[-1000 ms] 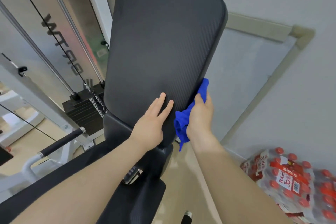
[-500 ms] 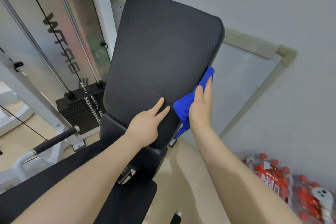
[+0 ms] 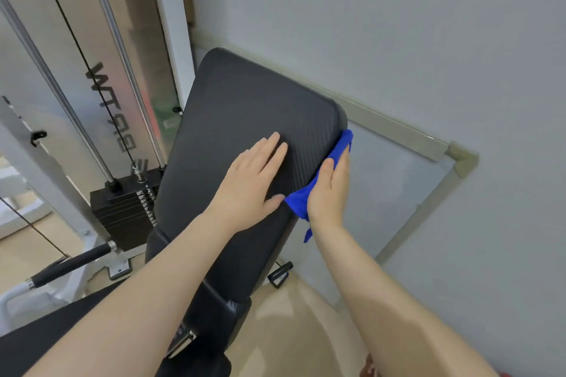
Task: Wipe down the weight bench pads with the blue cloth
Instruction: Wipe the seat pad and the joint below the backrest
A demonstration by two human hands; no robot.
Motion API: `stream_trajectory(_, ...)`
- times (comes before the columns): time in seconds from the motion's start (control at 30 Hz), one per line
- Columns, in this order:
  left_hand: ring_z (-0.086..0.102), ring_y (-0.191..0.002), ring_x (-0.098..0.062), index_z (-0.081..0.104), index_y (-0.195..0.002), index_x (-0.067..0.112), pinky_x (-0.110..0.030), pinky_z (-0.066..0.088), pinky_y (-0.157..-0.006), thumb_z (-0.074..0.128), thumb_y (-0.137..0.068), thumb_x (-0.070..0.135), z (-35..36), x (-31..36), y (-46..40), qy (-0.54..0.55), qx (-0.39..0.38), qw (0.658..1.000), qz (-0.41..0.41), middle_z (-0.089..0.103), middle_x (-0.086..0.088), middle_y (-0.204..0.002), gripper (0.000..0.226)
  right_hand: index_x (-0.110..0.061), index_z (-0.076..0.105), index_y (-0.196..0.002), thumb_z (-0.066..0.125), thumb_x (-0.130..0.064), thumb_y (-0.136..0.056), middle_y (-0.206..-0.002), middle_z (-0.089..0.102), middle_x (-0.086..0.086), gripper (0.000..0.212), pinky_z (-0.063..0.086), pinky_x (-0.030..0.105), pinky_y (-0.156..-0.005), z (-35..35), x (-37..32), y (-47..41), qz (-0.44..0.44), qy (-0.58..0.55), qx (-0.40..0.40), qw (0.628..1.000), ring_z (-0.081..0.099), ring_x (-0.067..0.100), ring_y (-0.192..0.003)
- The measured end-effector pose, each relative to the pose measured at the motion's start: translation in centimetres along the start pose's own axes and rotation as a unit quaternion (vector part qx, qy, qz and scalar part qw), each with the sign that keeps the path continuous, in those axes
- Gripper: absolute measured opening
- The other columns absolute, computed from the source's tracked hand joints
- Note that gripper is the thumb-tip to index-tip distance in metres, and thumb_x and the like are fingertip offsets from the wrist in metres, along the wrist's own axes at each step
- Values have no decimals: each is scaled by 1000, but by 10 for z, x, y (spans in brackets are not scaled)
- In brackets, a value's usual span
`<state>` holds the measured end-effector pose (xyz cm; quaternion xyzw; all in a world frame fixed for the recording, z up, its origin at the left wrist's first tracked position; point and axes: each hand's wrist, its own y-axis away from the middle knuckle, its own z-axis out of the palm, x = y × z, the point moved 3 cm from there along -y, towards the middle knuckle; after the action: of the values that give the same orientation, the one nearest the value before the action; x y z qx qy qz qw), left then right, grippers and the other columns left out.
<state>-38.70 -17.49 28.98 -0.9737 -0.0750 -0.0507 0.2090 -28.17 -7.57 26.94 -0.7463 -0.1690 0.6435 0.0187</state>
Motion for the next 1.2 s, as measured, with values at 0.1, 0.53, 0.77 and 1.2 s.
stream_trajectory(0.1,6,-146,-25,4,-149,14,-38,8,-116,70,-71,53,-1,0,-21,-54,-42,998,14,0,-8,-158,109,-24,22,-147,27,-25,-99,-149,32,-7,49,26,32,-112,-6,-6,-37,-23,-25,-12,999,31,9,-135)
stream_trajectory(0.53,39,-134,-30,23,-142,13,-46,23,-109,72,-50,67,0,-6,-28,-107,-14,994,15,35,-15,-149,118,-20,46,-136,31,-23,-95,-137,48,-5,43,28,20,-106,-28,-39,-69,-112,-3,-114,987,42,6,-121)
stream_trajectory(0.77,32,-134,-29,24,-142,13,-47,29,-108,73,-49,66,1,-4,-29,-77,-7,997,11,33,-16,-148,118,-19,50,-132,35,-17,-100,-126,47,-17,36,30,9,-98,-48,-46,-82,-111,23,-211,971,42,1,-118)
stream_trajectory(1.2,34,-130,-25,29,-139,14,-44,35,-104,65,-48,74,-1,-9,-33,-77,-4,997,22,39,-14,-144,115,-11,45,-72,38,-24,-94,-74,44,4,26,32,30,-66,9,-107,-152,-131,234,-411,871,39,16,-66)
